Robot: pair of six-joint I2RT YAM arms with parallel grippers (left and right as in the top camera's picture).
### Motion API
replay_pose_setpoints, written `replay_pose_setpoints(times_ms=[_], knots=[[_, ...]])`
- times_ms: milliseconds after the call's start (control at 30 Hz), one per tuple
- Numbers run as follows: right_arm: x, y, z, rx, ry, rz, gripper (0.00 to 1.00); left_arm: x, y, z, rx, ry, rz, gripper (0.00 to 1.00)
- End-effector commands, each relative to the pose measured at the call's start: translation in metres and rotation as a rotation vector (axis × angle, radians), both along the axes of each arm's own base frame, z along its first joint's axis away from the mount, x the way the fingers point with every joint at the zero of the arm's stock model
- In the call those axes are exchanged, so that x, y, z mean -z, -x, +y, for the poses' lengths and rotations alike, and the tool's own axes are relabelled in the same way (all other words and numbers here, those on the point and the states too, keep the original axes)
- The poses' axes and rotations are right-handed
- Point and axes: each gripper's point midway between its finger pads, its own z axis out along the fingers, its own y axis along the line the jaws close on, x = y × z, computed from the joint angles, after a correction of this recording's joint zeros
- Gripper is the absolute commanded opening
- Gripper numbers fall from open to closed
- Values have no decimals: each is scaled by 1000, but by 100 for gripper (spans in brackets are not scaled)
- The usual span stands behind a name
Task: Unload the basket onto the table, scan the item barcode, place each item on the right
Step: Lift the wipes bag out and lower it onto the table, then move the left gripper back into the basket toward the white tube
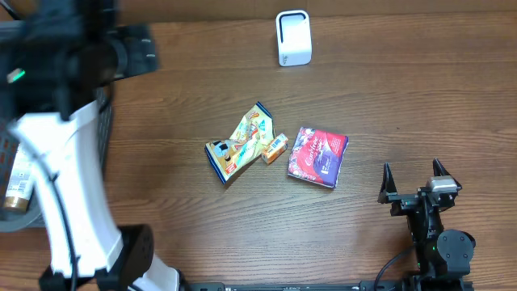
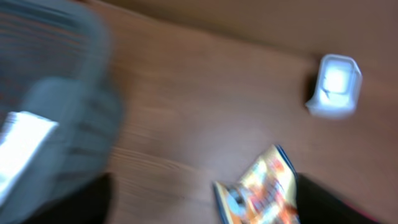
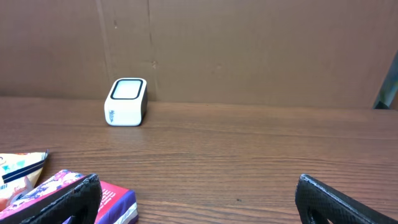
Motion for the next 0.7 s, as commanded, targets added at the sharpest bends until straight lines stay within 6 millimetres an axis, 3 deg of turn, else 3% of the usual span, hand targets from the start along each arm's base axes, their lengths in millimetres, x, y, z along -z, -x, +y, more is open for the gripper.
replay_pose_setpoints(times_ms=[0, 133, 233, 367, 433, 667], knots=[[1, 0, 0, 2, 1, -7, 100, -24, 14, 63, -218, -92, -77, 100], [1, 0, 0, 2, 1, -7, 100, -34, 21, 127, -416, -164, -122, 100], [1, 0, 0, 2, 1, -7, 100, -39, 20, 161, -525, -184, -159, 100], [1, 0, 0, 2, 1, -7, 100, -29, 11, 208, -632, -211, -161, 100], [1, 0, 0, 2, 1, -7, 100, -6, 6, 235, -675, -205, -107, 100], [1, 0, 0, 2, 1, -7, 100, 98, -6, 276, -595, -237, 242, 98]])
